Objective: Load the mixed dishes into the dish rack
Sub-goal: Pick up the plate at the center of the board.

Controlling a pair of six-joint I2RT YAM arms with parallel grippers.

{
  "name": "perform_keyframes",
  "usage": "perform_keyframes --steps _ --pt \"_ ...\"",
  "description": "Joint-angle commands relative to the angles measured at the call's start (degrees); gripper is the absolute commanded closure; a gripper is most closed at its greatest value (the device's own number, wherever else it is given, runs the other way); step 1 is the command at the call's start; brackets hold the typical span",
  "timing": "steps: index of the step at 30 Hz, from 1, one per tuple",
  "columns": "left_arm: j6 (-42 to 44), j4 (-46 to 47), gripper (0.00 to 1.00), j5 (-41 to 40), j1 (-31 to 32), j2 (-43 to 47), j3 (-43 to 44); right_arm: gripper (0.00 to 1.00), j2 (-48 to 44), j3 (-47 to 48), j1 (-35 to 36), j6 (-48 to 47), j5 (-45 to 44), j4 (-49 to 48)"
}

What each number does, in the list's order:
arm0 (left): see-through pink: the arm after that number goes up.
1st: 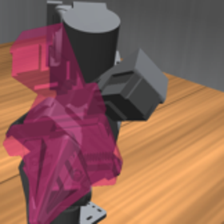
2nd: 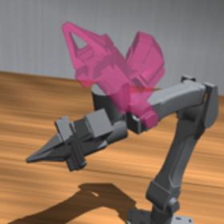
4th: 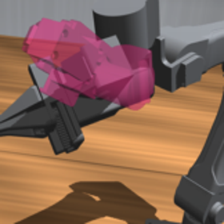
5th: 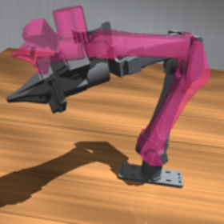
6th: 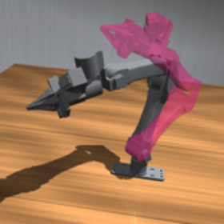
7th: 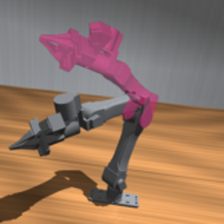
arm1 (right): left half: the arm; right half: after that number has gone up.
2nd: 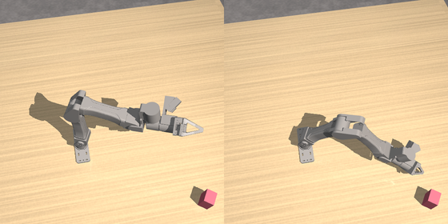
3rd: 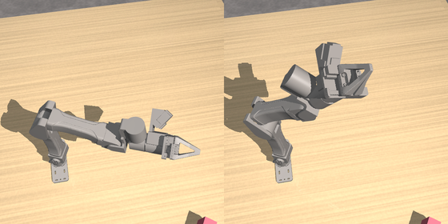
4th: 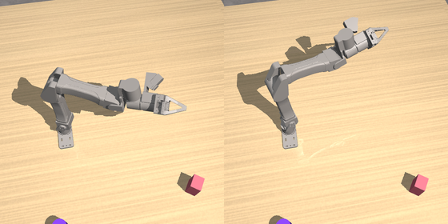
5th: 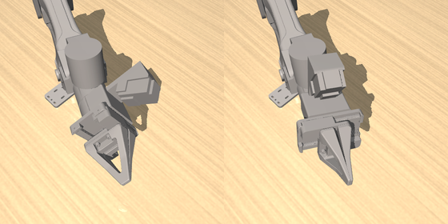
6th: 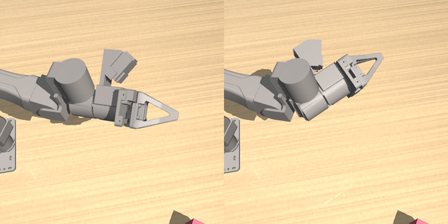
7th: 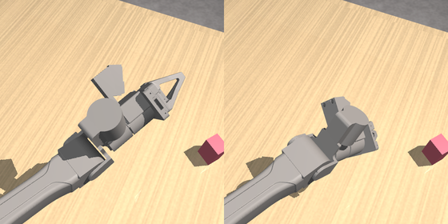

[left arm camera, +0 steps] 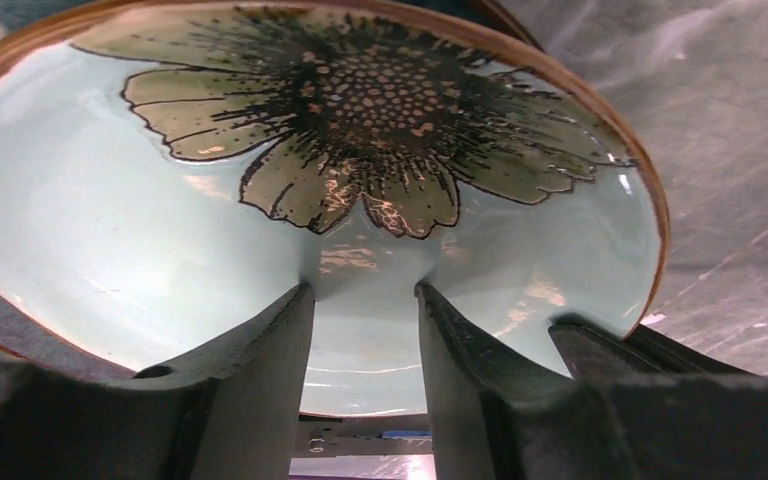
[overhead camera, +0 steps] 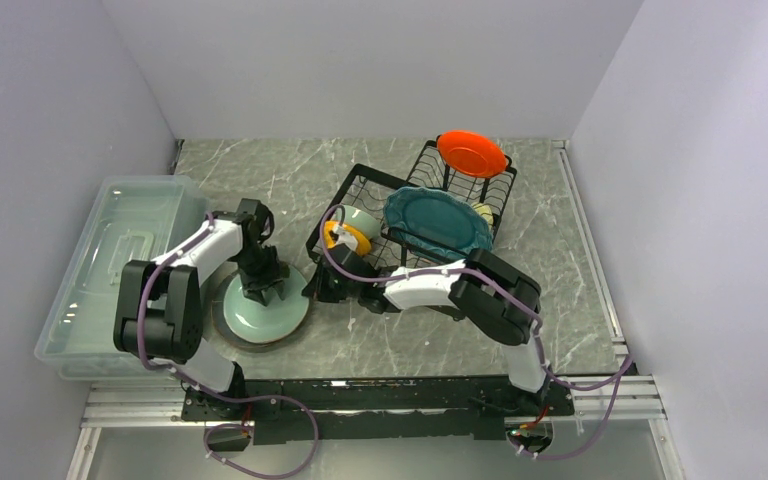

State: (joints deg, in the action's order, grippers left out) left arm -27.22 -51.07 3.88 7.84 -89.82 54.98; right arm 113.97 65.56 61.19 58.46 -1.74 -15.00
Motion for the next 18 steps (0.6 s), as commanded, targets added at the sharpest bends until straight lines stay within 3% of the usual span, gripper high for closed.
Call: perform_keyframes --steps 1,18 --pt "-1.50 3.26 0.50 4.58 1.74 1.96 1.97 1.00 -7.48 0.61 0.84 -4.72 -1.08 -4.81" --pt "0.59 -7.70 0.43 -7.57 1.74 14.70 11.83 1.00 -15.76 2.13 3.02 -10.59 -5.14 2.34"
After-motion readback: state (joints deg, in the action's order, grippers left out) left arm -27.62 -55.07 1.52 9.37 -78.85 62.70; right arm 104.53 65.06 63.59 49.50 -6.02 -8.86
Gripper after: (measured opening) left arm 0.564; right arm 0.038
